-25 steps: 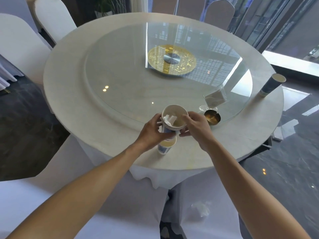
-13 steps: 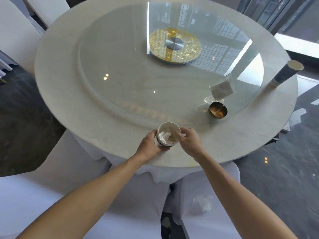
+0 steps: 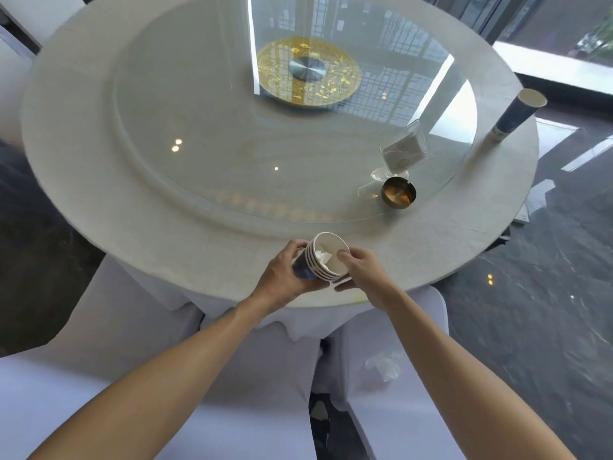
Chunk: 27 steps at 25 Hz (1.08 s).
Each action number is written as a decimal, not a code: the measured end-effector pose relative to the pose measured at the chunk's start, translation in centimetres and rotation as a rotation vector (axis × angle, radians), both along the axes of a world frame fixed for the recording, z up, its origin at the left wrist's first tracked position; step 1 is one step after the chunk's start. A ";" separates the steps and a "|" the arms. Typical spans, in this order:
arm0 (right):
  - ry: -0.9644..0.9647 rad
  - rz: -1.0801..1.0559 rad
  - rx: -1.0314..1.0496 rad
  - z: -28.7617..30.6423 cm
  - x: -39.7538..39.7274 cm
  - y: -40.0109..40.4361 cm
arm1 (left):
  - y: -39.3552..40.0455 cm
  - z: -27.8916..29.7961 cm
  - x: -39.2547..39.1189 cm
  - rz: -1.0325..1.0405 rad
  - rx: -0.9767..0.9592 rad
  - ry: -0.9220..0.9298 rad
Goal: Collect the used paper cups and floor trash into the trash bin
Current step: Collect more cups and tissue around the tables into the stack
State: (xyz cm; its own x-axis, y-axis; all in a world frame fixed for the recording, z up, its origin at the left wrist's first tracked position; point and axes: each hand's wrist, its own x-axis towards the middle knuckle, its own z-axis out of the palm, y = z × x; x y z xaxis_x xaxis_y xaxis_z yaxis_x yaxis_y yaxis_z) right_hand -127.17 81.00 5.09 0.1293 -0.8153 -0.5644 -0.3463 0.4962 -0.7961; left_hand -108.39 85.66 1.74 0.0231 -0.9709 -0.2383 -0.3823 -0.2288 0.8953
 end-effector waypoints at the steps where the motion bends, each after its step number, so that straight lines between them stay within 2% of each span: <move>1: -0.020 -0.006 0.020 0.3 -0.7 0.5 | 0.2 0.6 -0.2 -0.024 -0.005 0.017; 6: -0.086 -0.074 0.031 1.6 -3.8 3.5 | 1.6 2.2 -2.0 -0.158 -0.084 0.011; 12: -0.102 -0.185 0.085 0.4 -8.9 9.2 | 4.8 0.3 -5.9 -0.251 -0.036 0.009; 17: 0.050 -0.254 0.158 -4.7 -16.2 12.3 | 7.1 -2.8 -9.1 -0.303 0.084 -0.022; 20: 0.155 -0.183 0.262 -9.7 -19.8 13.3 | 7.8 -5.4 -11.5 -0.286 0.166 -0.042; 23: 0.352 -0.031 0.231 -15.2 -21.4 13.7 | 8.8 -8.7 -13.5 -0.254 0.218 -0.087; 27: 0.615 0.339 0.112 -24.4 -22.5 13.1 | 9.6 -14.8 -15.6 -0.169 0.264 -0.144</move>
State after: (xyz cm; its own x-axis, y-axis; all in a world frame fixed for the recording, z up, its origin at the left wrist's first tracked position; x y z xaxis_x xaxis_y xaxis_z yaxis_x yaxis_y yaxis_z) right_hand -149.63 94.08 -19.30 -0.0030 -0.7191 -0.6949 -0.8663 0.3490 -0.3575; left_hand -124.02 95.30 -13.08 -0.0815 -0.8692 -0.4878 -0.5532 -0.3676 0.7475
